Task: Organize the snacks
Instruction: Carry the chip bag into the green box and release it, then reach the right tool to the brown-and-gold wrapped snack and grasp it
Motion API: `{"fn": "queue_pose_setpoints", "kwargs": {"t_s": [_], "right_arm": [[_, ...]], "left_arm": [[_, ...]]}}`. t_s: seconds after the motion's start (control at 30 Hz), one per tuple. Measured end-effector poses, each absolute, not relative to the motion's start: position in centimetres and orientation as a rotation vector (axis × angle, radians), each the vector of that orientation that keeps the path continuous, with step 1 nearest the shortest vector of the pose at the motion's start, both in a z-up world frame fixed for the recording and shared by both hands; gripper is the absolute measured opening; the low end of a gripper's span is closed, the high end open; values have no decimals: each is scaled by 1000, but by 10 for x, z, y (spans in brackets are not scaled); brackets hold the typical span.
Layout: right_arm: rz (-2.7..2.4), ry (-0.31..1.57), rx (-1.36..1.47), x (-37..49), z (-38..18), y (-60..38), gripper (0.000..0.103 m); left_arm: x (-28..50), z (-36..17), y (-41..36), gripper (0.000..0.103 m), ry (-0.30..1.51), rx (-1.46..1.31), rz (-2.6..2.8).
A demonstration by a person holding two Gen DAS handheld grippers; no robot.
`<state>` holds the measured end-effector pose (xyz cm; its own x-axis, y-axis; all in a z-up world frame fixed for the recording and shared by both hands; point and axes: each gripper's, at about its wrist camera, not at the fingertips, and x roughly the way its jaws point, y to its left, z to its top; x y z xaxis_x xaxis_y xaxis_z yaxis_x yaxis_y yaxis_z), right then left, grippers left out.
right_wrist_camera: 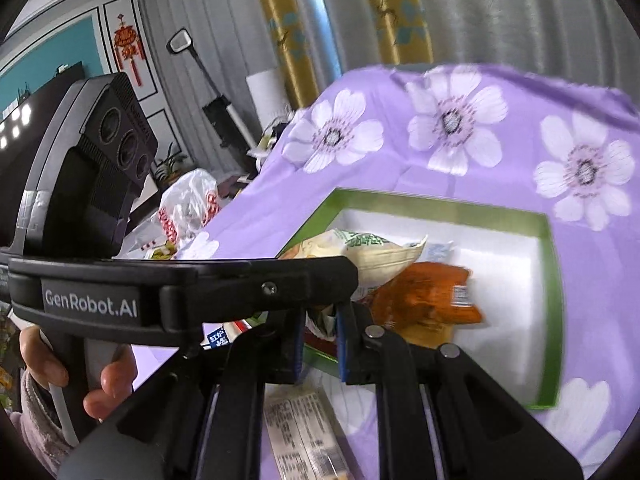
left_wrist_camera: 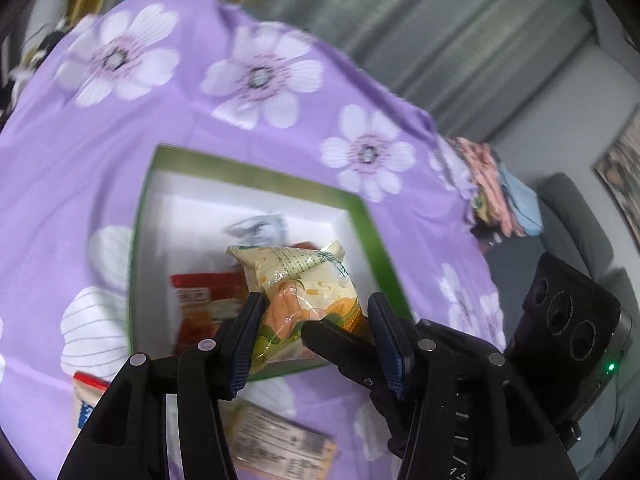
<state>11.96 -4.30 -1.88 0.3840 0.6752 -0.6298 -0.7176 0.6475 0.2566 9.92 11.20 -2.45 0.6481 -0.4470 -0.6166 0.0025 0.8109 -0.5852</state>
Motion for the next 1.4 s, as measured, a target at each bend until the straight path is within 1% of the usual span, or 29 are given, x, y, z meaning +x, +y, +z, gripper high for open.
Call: {"fn": "queue_pose_setpoints", "kwargs": {"t_s": [0.23,0.4,0.43,0.5,0.53,0.57,0.6,0.63,0.7,0.8,0.83,0.87,0.97,1.2,1.27,1.4], "right_arm": [[915,839,-79,136,-43,-18,14],[909,863,-92,141,-50,-12,17],[906,865,-92,142,-50,-12,18],[883,858,-97,143,-51,-12,28],[875,854,-95,143,-51,-13,38],[869,847,-88,143,-49,-15,43],[866,838,-78,142,-47,-19,44],[863,832,-73,142,-44,-22,44],[850,817,-64,139,-38,-30,48],[830,796,-52,133,-29,-45,52],[822,788,-50,130,-26,-51,55],[809,779,-51,126,-22,-58,57],[784,757,-48,116,-14,-76,61],[706,711,-24,87,4,-126,64],[662,701,-25,80,5,-141,68],[584,710,-21,68,1,-176,70]], "left_arm": [[106,-46,128,54,877,-631,-207],[109,-52,129,54,886,-647,-187],[109,-53,130,54,888,-660,-181],[109,-53,130,54,882,-666,-178],[108,-51,130,54,876,-666,-177],[107,-48,130,54,864,-669,-174],[106,-46,131,55,859,-669,-173],[105,-44,131,62,854,-664,-168],[102,-39,132,70,847,-650,-143],[100,-36,127,71,851,-637,-148],[99,-34,125,75,851,-633,-152],[98,-33,121,76,853,-627,-160],[95,-27,109,77,867,-590,-173],[86,-15,78,79,885,-514,-245],[86,-15,69,79,899,-506,-272],[86,-18,45,79,929,-476,-334]]}}
